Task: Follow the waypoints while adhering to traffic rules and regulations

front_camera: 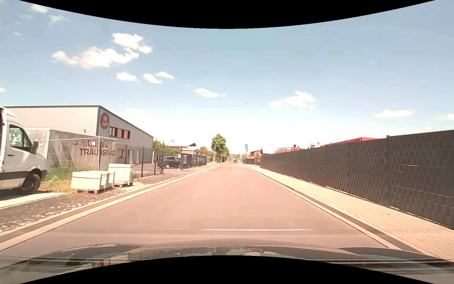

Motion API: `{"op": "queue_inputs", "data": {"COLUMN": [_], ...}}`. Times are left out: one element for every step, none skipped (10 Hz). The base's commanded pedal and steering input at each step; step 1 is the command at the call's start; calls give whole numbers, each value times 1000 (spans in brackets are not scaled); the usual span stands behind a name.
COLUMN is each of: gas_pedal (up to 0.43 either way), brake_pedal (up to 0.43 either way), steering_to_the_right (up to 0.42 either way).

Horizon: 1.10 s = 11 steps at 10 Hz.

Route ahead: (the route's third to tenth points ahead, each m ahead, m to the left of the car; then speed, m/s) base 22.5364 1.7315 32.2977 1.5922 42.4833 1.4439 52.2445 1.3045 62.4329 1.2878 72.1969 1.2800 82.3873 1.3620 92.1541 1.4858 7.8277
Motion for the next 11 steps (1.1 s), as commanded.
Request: {"op": "queue_inputs", "data": {"gas_pedal": [189,189,177,177,177,169,169,169,157,157,157], "brake_pedal": [0,0,0,0,0,0,0,0,0,0,0], "steering_to_the_right": [10,7,7,7,7,7,6,6,6,6,5]}}
